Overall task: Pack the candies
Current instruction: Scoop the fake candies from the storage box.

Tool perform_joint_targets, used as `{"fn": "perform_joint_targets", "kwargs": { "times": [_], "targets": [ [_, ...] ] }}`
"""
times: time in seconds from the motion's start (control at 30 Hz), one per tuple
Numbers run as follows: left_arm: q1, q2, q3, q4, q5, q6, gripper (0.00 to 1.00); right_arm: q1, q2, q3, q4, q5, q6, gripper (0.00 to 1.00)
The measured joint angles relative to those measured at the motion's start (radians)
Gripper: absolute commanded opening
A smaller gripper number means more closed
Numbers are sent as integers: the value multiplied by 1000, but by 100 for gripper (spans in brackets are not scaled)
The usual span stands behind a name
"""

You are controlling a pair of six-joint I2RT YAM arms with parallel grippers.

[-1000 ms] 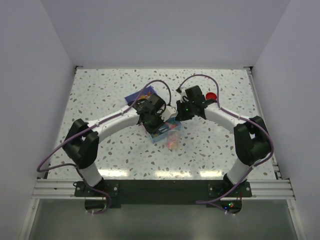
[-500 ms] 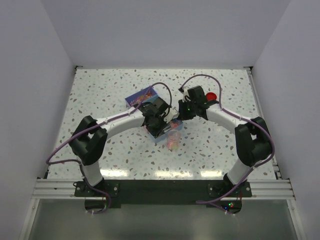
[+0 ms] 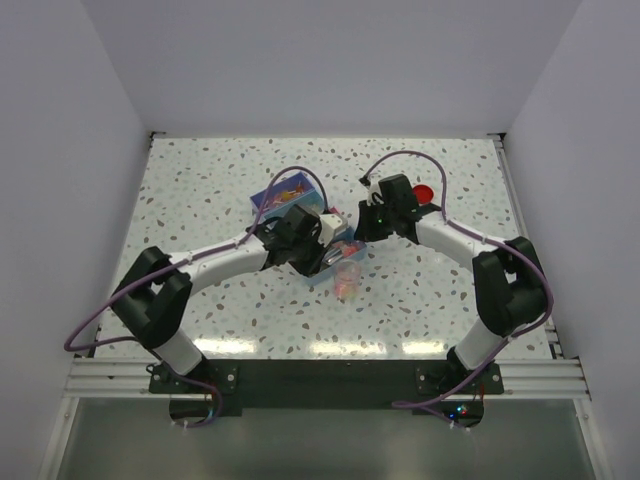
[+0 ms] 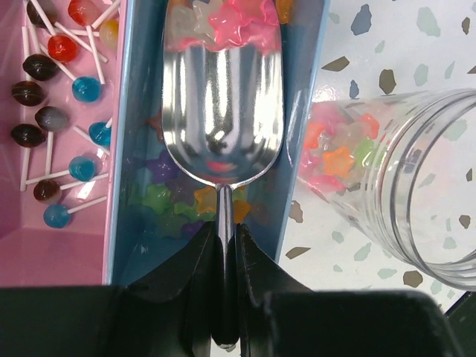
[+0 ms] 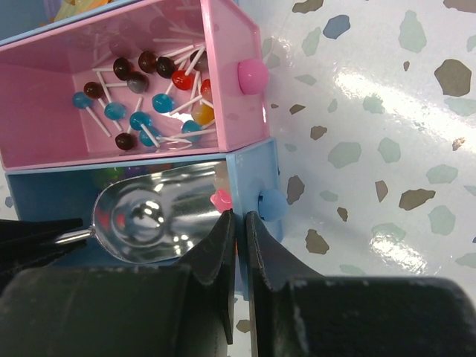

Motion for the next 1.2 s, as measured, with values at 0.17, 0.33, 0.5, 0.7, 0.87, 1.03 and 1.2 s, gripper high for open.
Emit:
{"fn": "perform_joint_targets", "kwargs": {
  "times": [0.17,0.33,0.5,0.7,0.87,1.03,1.2],
  "targets": [
    [0,-34,-32,21,-2,2,0,-1,0,0,-4,0,-12,0],
    [0,-81,-64,36,-4,10,0,-1,0,3,-9,2,-24,0],
    [0,-110,-86,53,-4,11,0,-1,0,5,-12,5,-32,0],
    [5,-136,-123,87,3,18,0,-1,0,6,-14,5,-36,7],
    [14,-177,-159,111,26,19,0,-1,0,11,-38,6,-37,23],
    [29,-212,-194,138,60,20,0,-2,0,11,-118,27,-40,38],
    [38,-239,-221,153,82,23,0,-8,-5,11,-161,35,-41,59]
  ]
}}
